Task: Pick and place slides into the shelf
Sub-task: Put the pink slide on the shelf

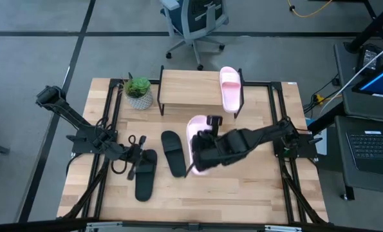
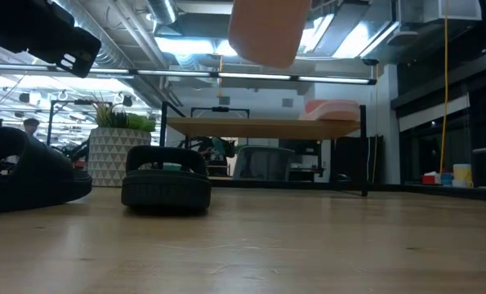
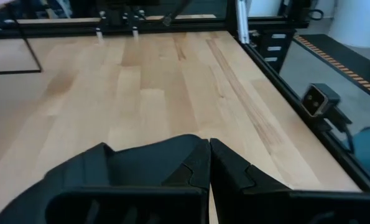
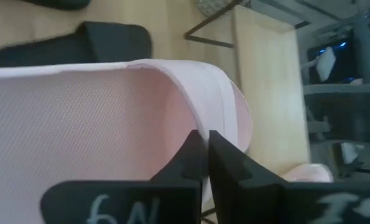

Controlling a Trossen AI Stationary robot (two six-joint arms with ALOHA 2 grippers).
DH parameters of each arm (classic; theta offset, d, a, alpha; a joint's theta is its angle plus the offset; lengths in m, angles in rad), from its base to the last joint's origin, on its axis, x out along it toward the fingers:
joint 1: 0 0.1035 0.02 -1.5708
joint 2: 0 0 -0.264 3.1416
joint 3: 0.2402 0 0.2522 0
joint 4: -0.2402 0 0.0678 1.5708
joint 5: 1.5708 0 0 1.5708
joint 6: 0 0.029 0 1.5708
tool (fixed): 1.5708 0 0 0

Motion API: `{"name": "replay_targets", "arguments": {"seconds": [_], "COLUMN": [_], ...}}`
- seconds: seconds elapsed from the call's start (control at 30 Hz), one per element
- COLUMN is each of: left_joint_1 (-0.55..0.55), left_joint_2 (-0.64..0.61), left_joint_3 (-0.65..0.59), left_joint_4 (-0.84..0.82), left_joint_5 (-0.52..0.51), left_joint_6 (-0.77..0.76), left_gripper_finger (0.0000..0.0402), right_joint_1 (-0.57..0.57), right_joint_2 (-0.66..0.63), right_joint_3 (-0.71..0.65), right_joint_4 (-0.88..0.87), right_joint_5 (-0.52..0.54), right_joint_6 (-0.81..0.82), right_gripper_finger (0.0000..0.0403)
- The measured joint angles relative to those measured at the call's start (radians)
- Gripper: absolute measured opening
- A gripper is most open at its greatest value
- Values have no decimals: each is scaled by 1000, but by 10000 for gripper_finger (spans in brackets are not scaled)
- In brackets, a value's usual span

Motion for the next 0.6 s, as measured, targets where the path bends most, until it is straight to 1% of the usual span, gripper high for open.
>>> {"name": "replay_targets", "arguments": {"seconds": [0.13, 0.27, 0.33, 0.43, 0.6], "left_joint_1": [0, 0, 0, 0, 0], "left_joint_2": [0, 0, 0, 0, 0], "left_joint_3": [0, 0, 0, 0, 0], "left_joint_4": [0, 2, 4, 5, 3], "left_joint_5": [-41, -44, -44, -44, -45], "left_joint_6": [-1, -18, -21, -22, -22], "left_gripper_finger": [0, 0, 0, 0, 0], "right_joint_1": [-51, -121, -160, -217, -256], "right_joint_2": [-18, -39, -47, -58, -66], "right_joint_3": [-1, -5, -5, -6, -6], "right_joint_4": [0, -1, 0, 0, 2], "right_joint_5": [27, 33, -5, -93, -109], "right_joint_6": [-94, -147, -164, -169, -118], "right_gripper_finger": [11, 11, 11, 11, 11]}}
